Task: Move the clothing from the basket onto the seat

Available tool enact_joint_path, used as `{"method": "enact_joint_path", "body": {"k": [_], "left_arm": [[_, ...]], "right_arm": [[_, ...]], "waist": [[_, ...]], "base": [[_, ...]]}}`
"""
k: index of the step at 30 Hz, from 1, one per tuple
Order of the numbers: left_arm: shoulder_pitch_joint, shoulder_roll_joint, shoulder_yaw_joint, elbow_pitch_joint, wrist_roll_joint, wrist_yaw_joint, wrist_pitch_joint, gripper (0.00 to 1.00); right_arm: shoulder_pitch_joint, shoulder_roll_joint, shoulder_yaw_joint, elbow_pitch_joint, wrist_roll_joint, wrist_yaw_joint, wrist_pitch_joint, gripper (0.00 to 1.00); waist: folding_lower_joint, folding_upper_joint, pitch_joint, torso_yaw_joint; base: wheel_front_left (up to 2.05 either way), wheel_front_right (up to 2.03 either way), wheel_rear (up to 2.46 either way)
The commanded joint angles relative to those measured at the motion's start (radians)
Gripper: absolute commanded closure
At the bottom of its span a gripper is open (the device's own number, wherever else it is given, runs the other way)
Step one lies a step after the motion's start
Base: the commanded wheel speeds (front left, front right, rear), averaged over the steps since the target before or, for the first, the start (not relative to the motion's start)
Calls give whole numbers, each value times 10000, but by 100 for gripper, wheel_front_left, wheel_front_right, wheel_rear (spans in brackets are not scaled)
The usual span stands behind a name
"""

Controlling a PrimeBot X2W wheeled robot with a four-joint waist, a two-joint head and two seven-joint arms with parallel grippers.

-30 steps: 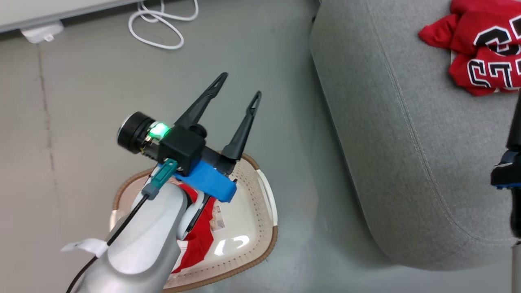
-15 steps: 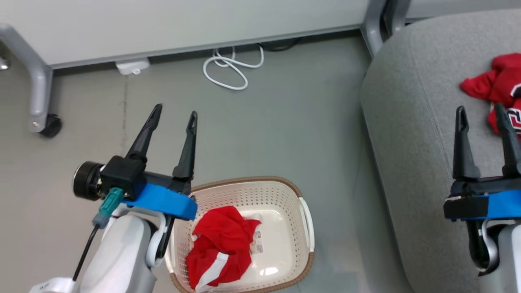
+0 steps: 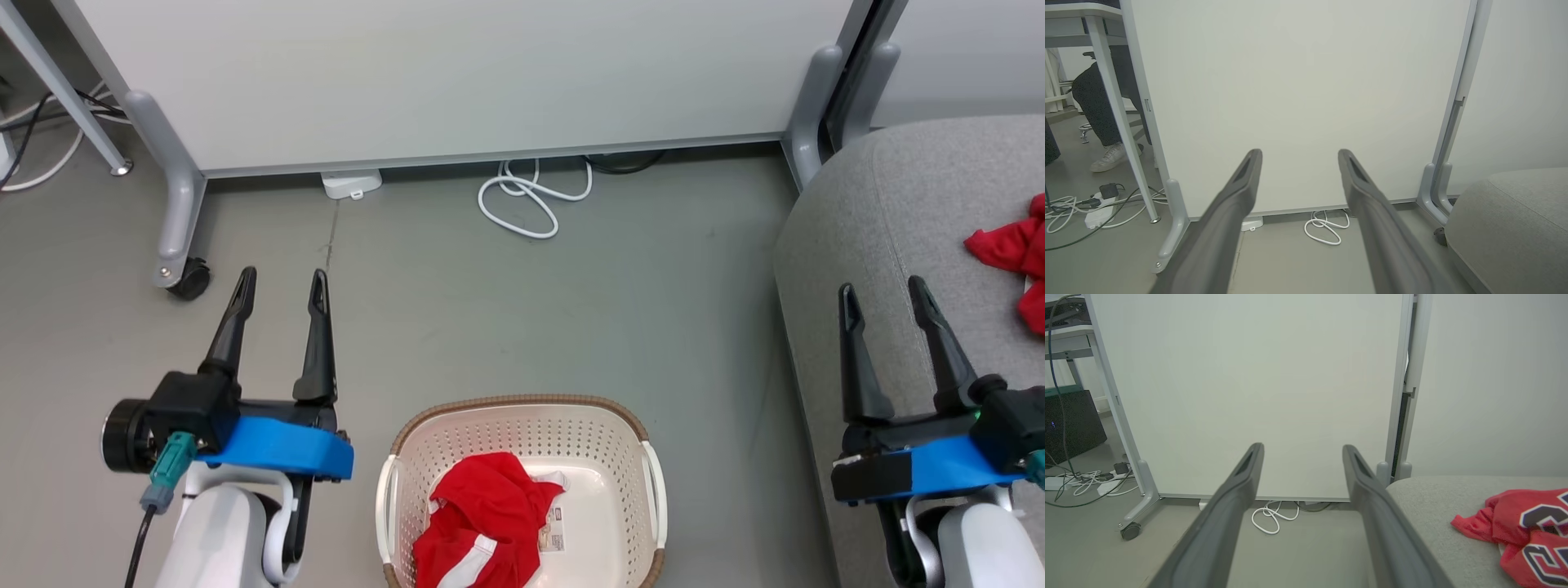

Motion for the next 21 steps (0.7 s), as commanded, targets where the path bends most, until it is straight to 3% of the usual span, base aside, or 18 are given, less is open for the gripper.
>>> {"method": "enact_joint_path", "body": {"k": [1, 21], "left_arm": [[171, -42, 66, -35, 85, -32, -45, 0], [1096, -508, 632, -187, 544, -330, -45, 0]], "right_arm": [[194, 60, 4, -8, -68, 5, -35, 0], [1038, 352, 289, -47, -75, 5, -35, 0]], "waist": [[2, -1, -91, 47], [2, -1, -669, 247]], "base": [[0, 0, 0], [0, 0, 0]]}}
